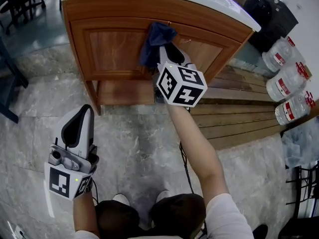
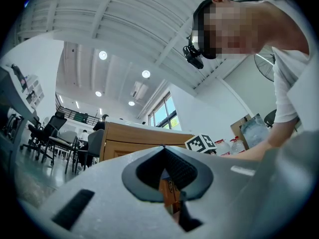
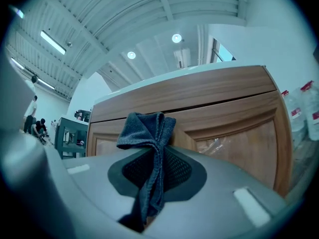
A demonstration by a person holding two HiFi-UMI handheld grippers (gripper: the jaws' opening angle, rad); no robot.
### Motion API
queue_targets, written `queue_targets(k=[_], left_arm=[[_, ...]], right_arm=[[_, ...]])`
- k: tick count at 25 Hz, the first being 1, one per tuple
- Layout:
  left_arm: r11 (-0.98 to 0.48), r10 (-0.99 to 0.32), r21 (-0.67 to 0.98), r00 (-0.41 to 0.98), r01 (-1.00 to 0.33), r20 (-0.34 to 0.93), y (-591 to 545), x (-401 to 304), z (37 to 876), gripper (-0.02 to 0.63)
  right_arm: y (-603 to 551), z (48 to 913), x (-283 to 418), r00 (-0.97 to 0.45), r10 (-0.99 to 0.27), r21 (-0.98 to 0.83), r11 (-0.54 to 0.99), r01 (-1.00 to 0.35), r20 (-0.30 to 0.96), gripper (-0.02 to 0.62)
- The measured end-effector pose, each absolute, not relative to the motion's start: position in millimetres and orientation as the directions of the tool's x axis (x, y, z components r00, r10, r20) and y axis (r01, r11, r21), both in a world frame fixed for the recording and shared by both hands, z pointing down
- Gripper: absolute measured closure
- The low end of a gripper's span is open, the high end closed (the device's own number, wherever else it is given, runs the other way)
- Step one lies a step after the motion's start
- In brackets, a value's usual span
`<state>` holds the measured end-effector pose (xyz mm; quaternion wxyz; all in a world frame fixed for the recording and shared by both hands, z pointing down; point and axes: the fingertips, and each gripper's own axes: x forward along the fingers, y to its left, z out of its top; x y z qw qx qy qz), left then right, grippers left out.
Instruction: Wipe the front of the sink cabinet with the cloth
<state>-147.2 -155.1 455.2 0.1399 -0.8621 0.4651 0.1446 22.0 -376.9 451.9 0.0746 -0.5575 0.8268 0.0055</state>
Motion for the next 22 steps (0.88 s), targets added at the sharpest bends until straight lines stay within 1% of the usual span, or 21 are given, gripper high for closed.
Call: queue_targets(k=[6,18,22], left_arm=[[-0.532,-0.758,-0.104,0.528,-0.84,-0.382,-152,-147,453,0.601],[-0.532,-0.759,-0.09,0.522,-0.842,-0.389,-152,-151,452,0.601],[-0.534,-0.759,-0.086,0.522,-0.841,-0.389,-152,-152,455,0.601]], right_arm=[[-379,456,49,-0.329,-0.937,-0.079,0.339,-0.937,-0.118,0.534],[-380,462,70,-0.31,-0.946,-0.104,0.319,-0.942,-0.097,0.532],[-377,448,81,-0.271,-0.952,-0.101,0.286,-0.953,-0.145,0.535]])
